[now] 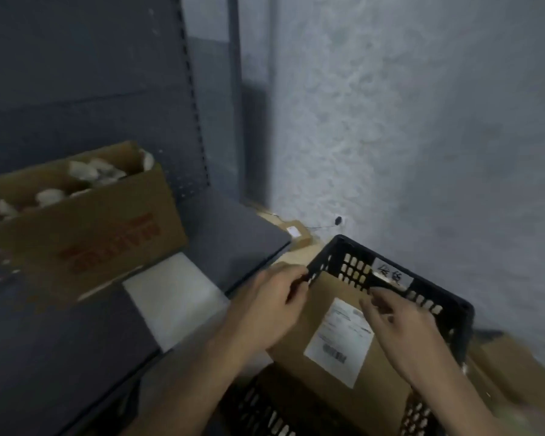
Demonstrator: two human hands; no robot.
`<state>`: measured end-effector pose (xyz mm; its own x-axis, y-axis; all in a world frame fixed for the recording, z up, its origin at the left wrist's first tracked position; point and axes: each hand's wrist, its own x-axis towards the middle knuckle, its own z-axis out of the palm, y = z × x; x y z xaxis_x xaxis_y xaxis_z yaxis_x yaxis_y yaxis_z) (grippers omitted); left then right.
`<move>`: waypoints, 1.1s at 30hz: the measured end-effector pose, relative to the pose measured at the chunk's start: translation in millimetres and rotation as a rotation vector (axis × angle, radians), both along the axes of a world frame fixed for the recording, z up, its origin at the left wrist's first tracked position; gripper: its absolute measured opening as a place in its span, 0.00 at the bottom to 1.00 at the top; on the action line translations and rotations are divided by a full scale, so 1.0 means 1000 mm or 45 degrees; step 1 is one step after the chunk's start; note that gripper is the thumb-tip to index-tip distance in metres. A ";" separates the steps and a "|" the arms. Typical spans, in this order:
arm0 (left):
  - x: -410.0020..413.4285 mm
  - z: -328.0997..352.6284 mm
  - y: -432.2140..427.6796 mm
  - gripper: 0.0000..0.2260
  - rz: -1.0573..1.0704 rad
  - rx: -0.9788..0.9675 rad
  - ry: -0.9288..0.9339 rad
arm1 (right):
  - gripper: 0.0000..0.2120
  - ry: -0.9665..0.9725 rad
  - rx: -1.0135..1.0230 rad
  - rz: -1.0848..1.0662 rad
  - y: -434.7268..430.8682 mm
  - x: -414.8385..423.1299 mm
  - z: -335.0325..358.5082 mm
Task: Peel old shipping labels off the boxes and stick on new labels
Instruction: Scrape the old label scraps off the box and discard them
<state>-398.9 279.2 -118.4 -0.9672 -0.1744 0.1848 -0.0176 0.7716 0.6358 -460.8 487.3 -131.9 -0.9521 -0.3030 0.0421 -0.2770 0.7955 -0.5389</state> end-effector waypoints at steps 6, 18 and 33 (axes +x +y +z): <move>0.106 0.034 -0.039 0.17 0.519 -0.253 0.267 | 0.27 0.192 -0.136 0.433 -0.059 0.022 0.040; 0.384 0.048 -0.127 0.19 1.260 -0.244 0.377 | 0.32 -0.115 -0.263 1.093 -0.238 0.208 0.053; 0.611 0.040 -0.260 0.24 1.906 -0.244 -0.099 | 0.24 -0.377 -0.144 1.461 -0.434 0.416 0.047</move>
